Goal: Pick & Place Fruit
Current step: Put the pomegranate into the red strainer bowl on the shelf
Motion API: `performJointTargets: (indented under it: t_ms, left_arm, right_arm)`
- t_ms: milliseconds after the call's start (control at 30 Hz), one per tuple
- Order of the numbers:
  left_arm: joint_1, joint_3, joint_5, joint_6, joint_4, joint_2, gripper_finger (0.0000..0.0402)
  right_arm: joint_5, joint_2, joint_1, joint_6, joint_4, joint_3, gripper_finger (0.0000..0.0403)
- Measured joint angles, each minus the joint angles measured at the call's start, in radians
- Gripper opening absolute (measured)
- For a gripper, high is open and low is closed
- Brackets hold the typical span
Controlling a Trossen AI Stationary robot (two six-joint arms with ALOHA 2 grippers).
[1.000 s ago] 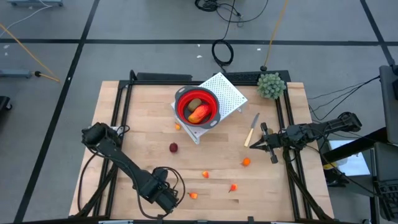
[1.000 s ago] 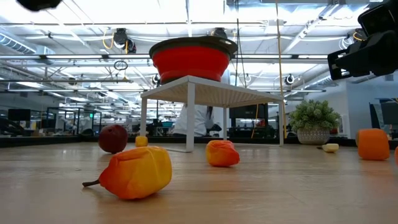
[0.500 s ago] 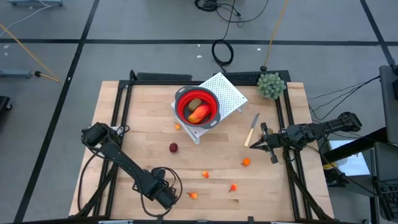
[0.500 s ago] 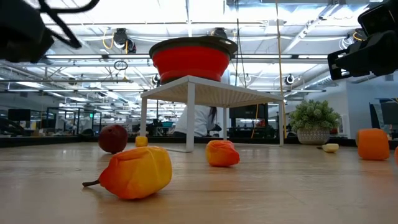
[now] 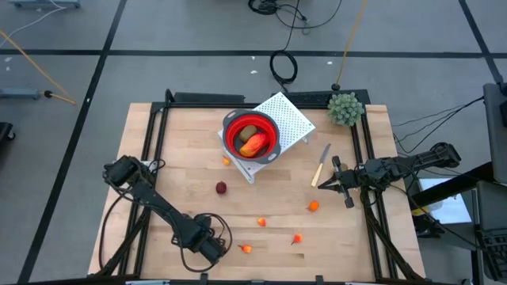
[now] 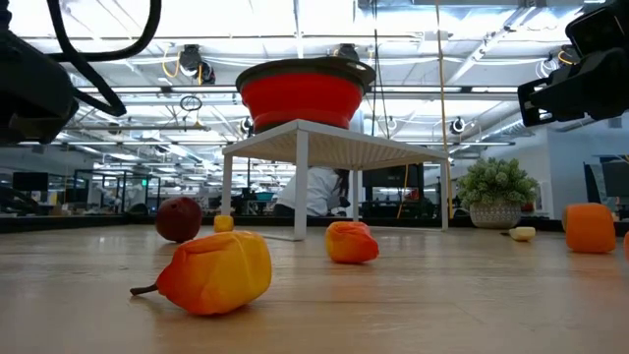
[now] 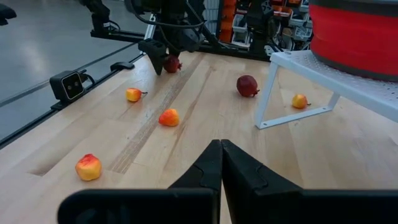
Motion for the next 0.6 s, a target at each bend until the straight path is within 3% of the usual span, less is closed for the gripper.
performJointTargets:
  t_ms: [600]
  left_arm:
    - [0.009, -0.001, 0.01, 0.007, -0.004, -0.007, 0.0171]
  right_arm:
    - [0.0, 0.0, 0.0, 0.0, 0.0, 0.0, 0.0]
